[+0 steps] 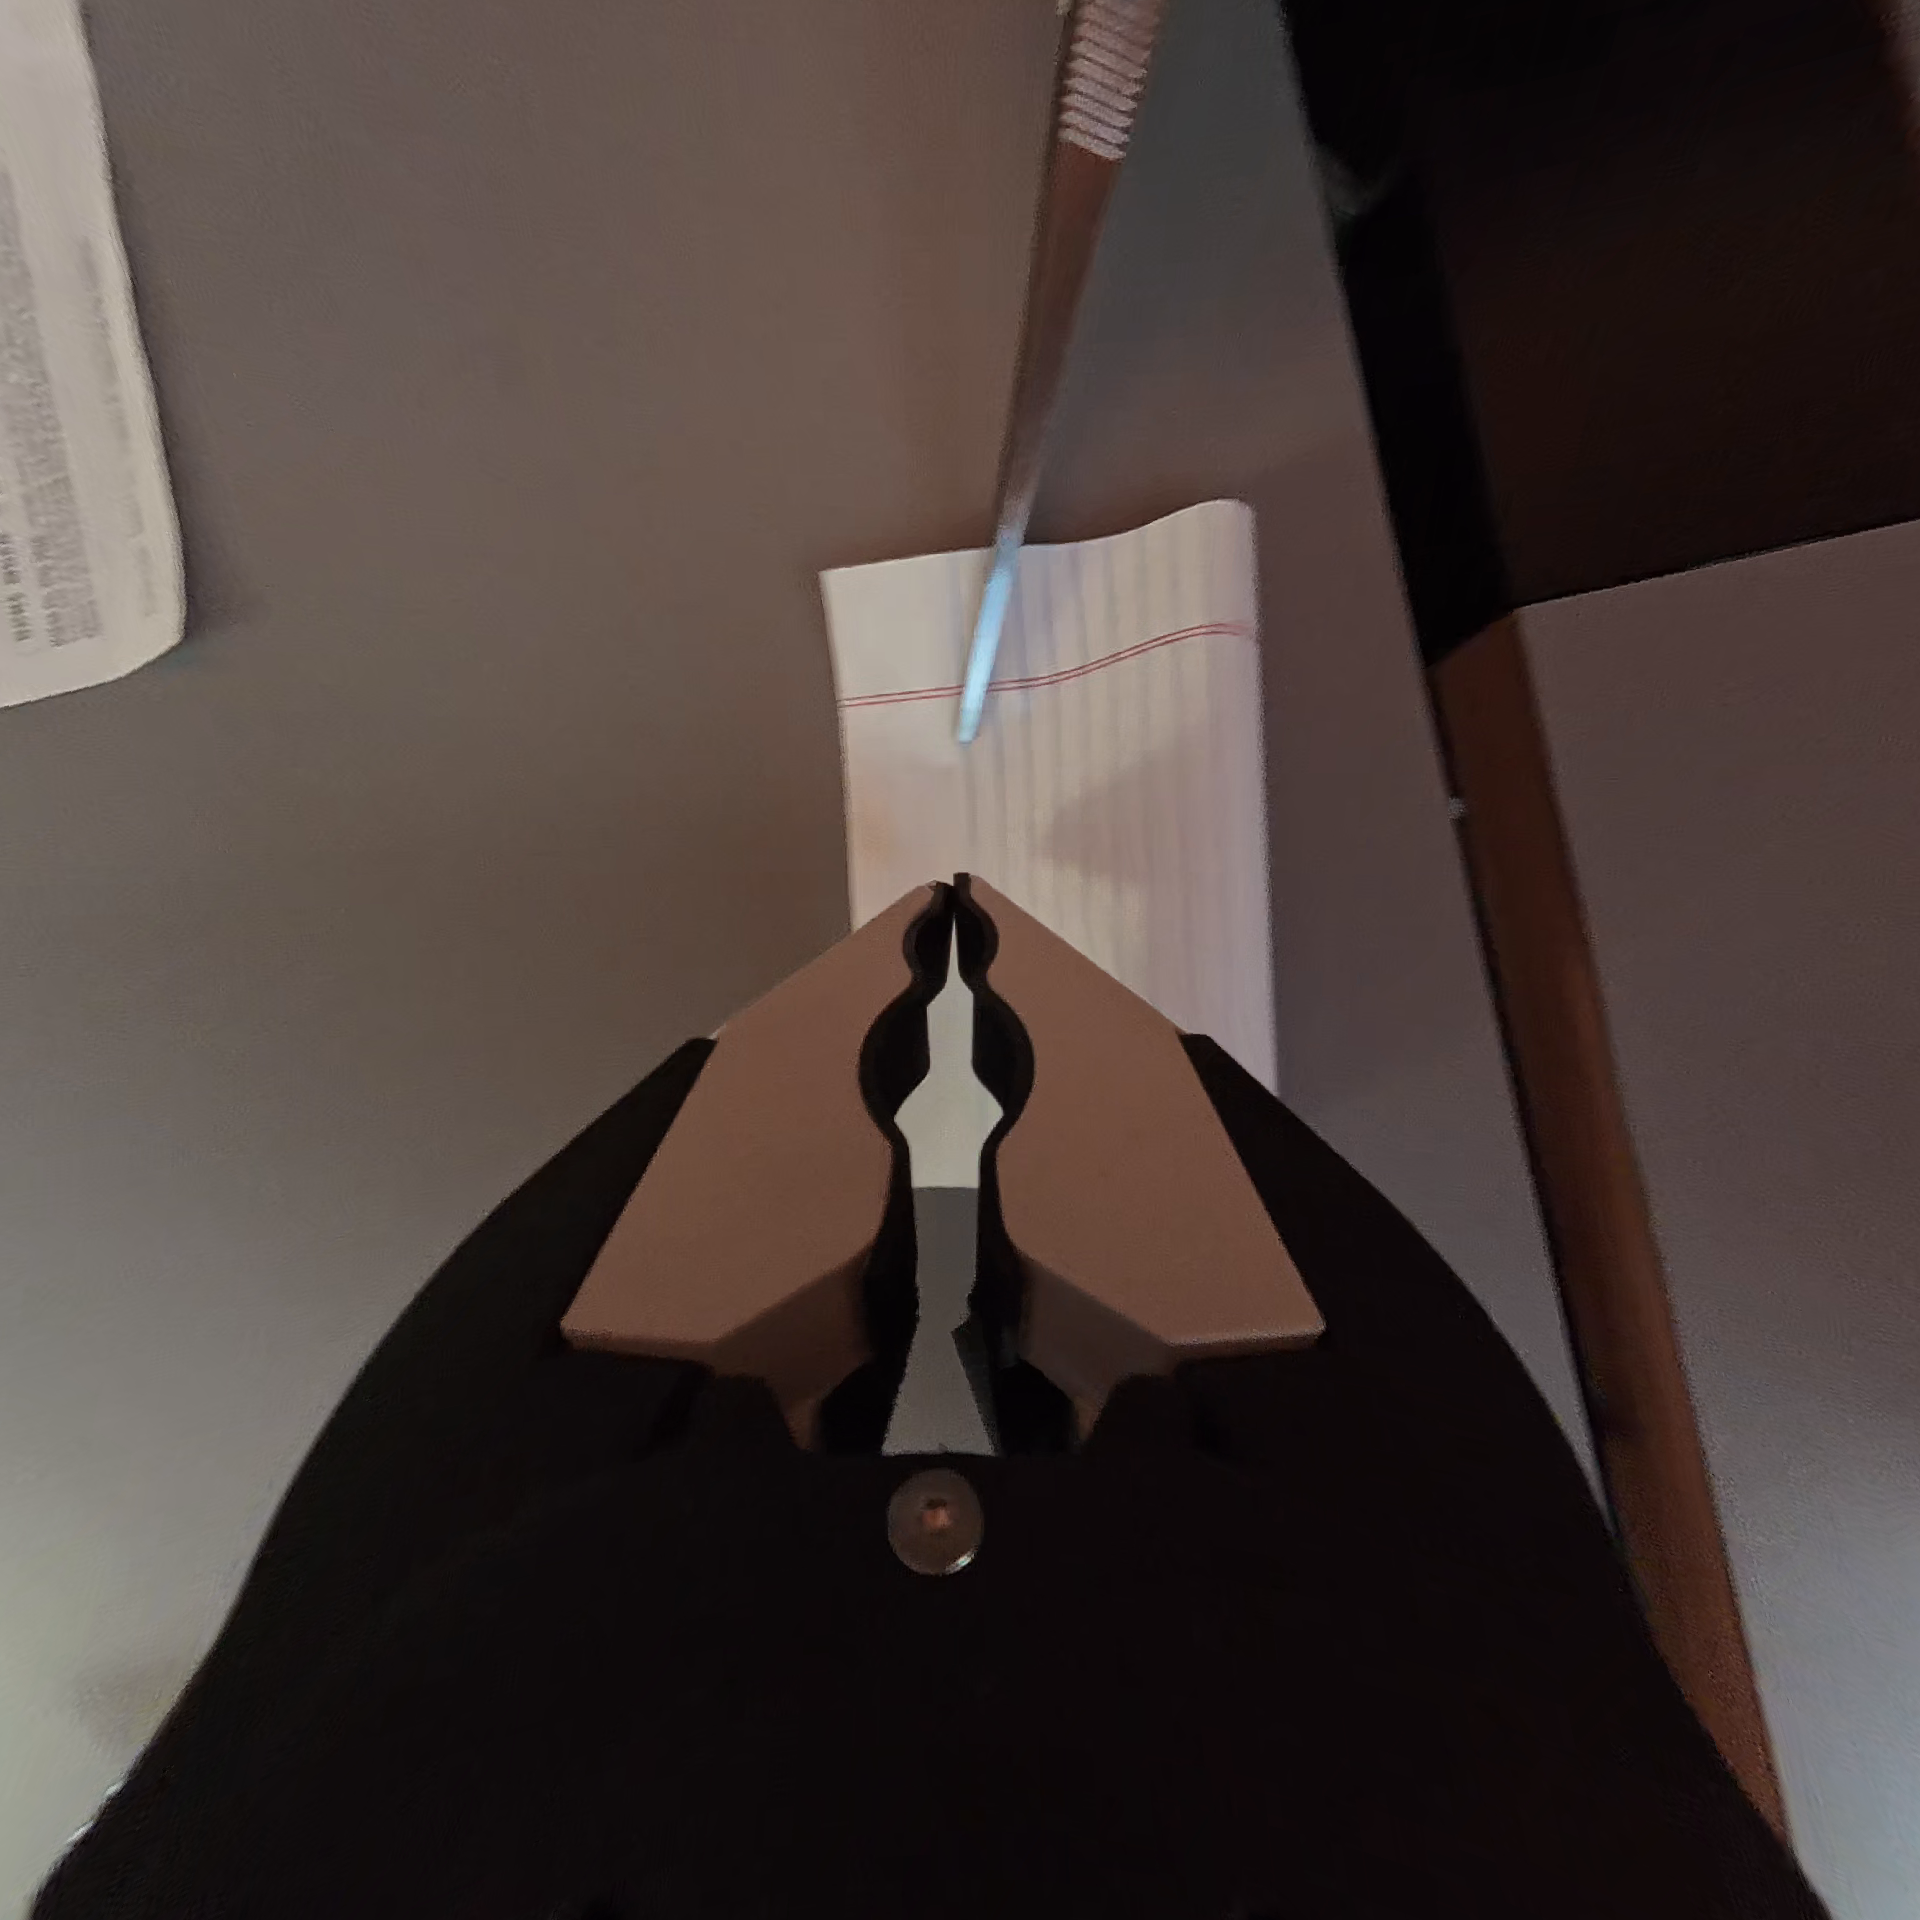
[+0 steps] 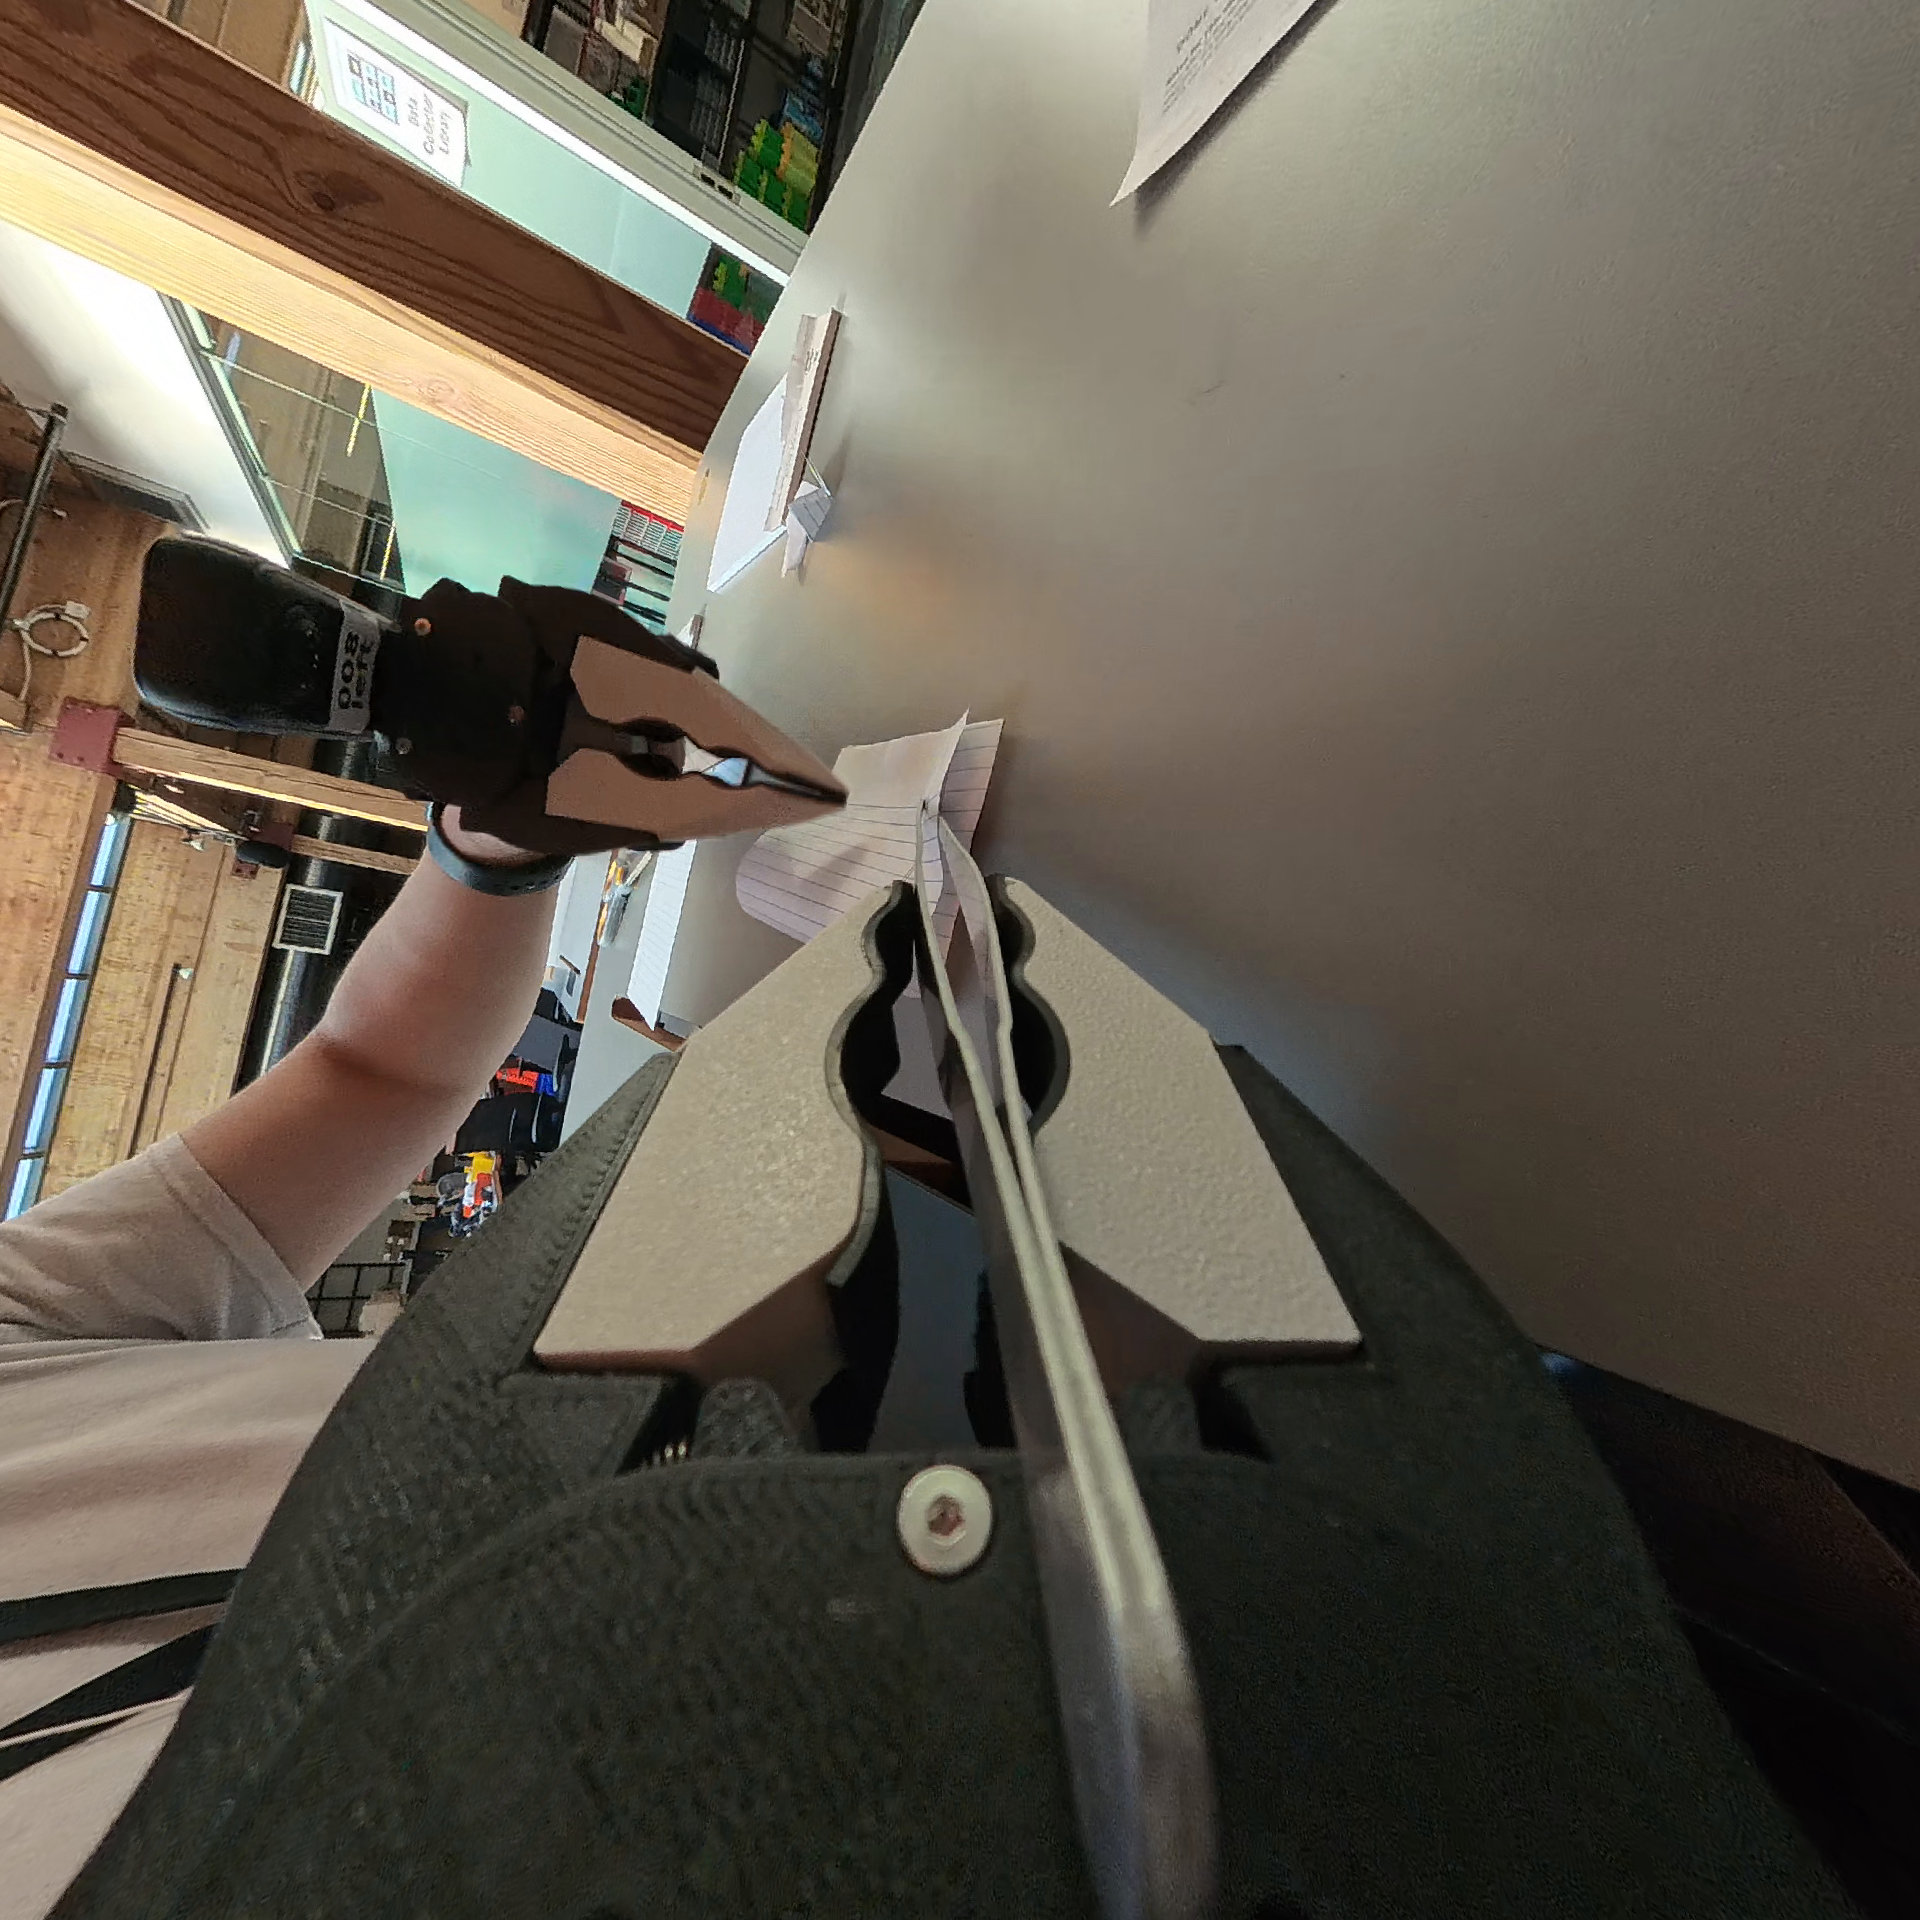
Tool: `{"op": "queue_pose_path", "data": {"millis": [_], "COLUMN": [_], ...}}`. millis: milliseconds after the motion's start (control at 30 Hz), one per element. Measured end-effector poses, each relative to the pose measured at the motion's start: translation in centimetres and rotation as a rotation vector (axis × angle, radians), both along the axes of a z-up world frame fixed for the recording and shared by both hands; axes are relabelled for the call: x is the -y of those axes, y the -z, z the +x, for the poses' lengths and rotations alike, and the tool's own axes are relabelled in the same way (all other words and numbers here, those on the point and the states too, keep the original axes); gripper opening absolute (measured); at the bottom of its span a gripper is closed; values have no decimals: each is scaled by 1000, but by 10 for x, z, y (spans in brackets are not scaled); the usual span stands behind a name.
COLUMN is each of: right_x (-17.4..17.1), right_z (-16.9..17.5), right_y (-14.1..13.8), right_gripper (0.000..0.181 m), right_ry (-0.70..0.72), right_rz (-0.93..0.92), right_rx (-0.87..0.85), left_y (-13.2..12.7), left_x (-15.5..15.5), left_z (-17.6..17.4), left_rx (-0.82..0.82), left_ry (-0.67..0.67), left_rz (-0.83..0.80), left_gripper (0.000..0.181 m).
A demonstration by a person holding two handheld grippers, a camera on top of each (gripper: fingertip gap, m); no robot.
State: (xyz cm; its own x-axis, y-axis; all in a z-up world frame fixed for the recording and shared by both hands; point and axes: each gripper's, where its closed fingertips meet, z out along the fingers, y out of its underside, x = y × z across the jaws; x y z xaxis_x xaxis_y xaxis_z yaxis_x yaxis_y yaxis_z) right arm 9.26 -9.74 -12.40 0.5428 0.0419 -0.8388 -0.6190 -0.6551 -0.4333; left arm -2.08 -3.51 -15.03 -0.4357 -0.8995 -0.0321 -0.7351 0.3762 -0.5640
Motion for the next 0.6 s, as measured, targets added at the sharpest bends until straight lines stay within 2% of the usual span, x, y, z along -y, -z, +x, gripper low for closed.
{"op": "queue_pose_path", "data": {"millis": [133, 333, 500, 600], "right_x": [0, -1, 3, 8], "right_z": [0, 2, 18, 34], "right_y": [1, -3, -9, -23], "right_gripper": [13, 19, 17, 15], "right_ry": [0, 9, 66, 121], "right_rz": [0, 24, 69, 116], "right_rx": [-6, -45, -18, 1], "left_y": [14, 14, 14, 14], "left_x": [12, 12, 12, 12], "left_z": [-6, -6, -6, -6], "left_rx": [-44, -28, -43, -40], "left_ry": [41, -21, -34, -34], "left_rz": [34, -14, -51, -58], "left_gripper": [0, 0, 0, 0]}}
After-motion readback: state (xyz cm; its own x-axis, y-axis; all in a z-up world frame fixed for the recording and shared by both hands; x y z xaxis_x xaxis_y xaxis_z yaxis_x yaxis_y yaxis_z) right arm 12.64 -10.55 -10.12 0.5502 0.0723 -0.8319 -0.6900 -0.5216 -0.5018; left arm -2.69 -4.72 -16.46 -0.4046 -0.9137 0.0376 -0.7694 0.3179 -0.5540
